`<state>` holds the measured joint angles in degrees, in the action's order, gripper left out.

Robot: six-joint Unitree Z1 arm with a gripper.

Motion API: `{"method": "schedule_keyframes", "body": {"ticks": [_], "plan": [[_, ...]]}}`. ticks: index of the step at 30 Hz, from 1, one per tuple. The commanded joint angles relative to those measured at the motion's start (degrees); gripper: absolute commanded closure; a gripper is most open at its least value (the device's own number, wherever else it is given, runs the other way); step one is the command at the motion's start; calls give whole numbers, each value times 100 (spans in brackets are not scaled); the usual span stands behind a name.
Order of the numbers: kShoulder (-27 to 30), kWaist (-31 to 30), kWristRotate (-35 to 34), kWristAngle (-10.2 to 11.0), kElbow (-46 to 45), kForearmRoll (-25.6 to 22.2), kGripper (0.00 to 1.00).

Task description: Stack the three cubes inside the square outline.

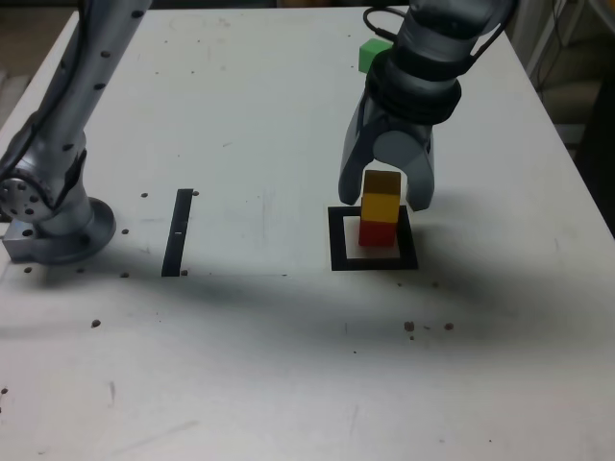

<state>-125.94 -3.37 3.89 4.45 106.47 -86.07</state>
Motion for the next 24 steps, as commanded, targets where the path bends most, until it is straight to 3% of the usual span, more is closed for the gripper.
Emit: {"method": "schedule_keyframes", "body": {"ticks": [1,12,24], "plan": [[7,10,7,4,-17,9,1],[353,290,99,209,-107,-37,1],[432,1599,1160,383,-205,-70,1]]}}
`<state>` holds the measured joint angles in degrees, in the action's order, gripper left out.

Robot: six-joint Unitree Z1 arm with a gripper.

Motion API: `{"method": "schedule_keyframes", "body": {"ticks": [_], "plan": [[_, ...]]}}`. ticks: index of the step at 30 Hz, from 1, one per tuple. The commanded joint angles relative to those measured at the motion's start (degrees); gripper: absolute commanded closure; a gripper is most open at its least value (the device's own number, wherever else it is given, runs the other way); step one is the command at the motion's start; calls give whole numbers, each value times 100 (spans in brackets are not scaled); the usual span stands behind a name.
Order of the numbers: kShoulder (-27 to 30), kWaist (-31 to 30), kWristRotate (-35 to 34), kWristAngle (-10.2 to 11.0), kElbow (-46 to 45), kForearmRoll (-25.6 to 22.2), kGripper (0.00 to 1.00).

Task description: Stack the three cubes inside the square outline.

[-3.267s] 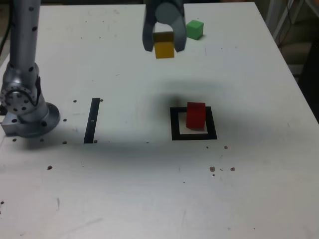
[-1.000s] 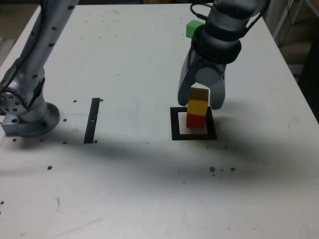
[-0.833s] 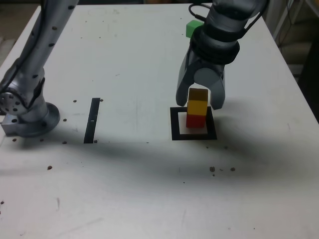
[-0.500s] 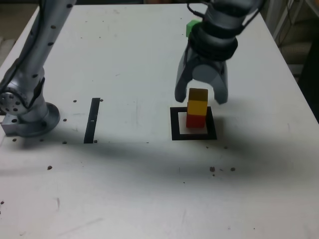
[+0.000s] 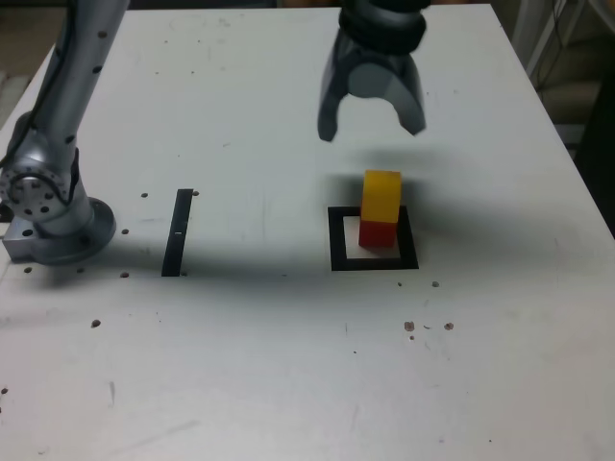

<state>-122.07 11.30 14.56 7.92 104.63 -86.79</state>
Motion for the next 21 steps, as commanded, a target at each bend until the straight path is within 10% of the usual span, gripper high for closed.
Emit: {"method": "schedule_keyframes", "body": {"ticks": [1,21], "plan": [[46,244,171,59,-29,10,1],[-213,1718,1597,149,296,292,1]]}}
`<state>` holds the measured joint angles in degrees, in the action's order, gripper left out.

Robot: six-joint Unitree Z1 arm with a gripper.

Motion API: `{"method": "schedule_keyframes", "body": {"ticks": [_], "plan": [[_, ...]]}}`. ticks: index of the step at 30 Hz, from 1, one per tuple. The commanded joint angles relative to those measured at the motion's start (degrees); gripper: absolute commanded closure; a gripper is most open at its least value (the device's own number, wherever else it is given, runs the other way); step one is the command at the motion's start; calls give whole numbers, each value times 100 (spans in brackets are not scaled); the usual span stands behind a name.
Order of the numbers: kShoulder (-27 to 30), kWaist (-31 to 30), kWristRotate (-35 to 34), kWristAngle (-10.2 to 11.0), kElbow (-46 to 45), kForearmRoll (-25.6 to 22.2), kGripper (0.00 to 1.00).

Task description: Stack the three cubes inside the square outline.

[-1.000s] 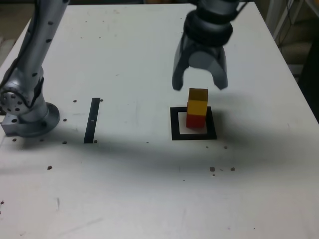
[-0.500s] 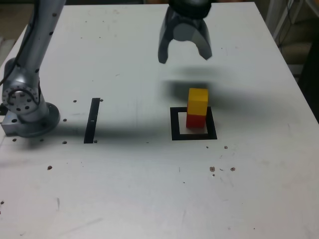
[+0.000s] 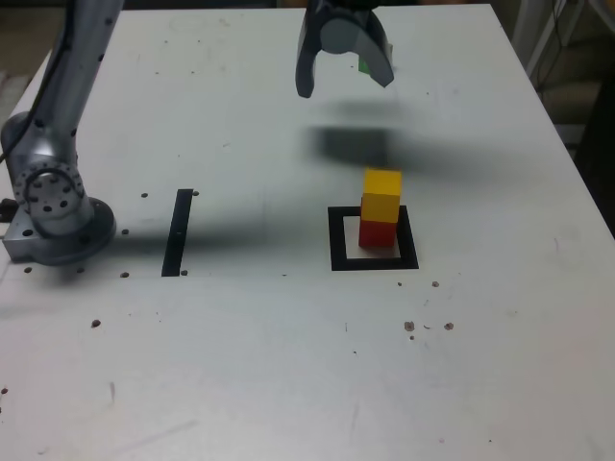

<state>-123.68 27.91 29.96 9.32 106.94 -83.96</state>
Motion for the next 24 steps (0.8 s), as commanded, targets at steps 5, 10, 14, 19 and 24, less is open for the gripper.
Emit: {"method": "schedule_keyframes", "body": {"ticks": [5,10,14,19,24], "plan": [[-285,422,678,40,542,0,1],[-539,750,1347,99,1167,-62,1],[-782,906,1741,154,1616,-137,1],[-1127,1015,2104,251,2116,-220,1],[-1410,1063,2412,322,2591,-244,1]]}}
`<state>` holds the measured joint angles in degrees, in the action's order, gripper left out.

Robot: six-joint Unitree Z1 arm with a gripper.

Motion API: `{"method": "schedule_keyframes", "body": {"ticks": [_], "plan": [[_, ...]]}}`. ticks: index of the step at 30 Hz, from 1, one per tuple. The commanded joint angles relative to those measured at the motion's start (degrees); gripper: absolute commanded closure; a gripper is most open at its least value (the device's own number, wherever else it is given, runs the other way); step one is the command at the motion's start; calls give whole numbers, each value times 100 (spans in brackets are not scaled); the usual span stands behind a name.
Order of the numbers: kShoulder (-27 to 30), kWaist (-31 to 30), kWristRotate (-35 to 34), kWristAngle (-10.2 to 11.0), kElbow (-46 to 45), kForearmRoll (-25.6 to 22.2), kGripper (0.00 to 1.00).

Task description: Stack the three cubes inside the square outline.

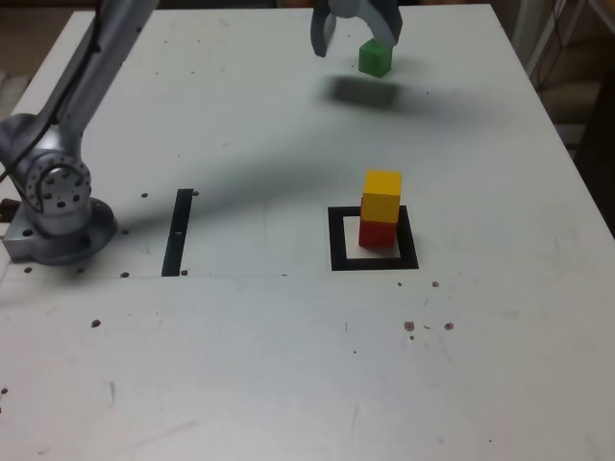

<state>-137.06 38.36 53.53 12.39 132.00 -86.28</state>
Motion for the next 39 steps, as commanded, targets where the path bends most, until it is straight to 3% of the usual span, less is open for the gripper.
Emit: {"method": "schedule_keyframes", "body": {"ticks": [1,18,30,39], "plan": [[-124,23,111,25,172,-12,1],[-559,49,1621,151,926,169,0],[-800,35,1713,229,963,346,1],[-963,11,1602,509,968,308,10]]}}
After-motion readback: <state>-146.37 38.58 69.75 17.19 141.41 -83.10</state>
